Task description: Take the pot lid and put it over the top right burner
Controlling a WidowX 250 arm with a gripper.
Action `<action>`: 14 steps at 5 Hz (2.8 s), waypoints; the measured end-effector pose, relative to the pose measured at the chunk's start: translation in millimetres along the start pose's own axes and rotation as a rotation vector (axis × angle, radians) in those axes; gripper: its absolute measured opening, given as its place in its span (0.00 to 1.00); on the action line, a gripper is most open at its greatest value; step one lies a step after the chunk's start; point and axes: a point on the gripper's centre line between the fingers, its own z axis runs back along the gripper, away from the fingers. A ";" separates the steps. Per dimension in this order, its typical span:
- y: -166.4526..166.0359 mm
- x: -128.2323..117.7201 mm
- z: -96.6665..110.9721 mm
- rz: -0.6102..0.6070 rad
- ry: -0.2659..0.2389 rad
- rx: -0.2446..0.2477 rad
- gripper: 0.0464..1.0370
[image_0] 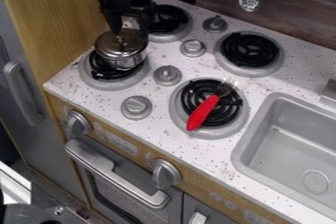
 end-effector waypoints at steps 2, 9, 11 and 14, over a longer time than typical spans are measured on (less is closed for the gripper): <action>12.5 4.3 -10.9 0.010 0.049 0.039 0.96; -1.4 0.1 -7.3 -0.033 0.018 0.090 0.23; -61.5 1.1 35.3 -0.148 -0.093 0.086 0.23; -133.9 -2.5 -0.7 -0.403 -0.222 -0.033 0.23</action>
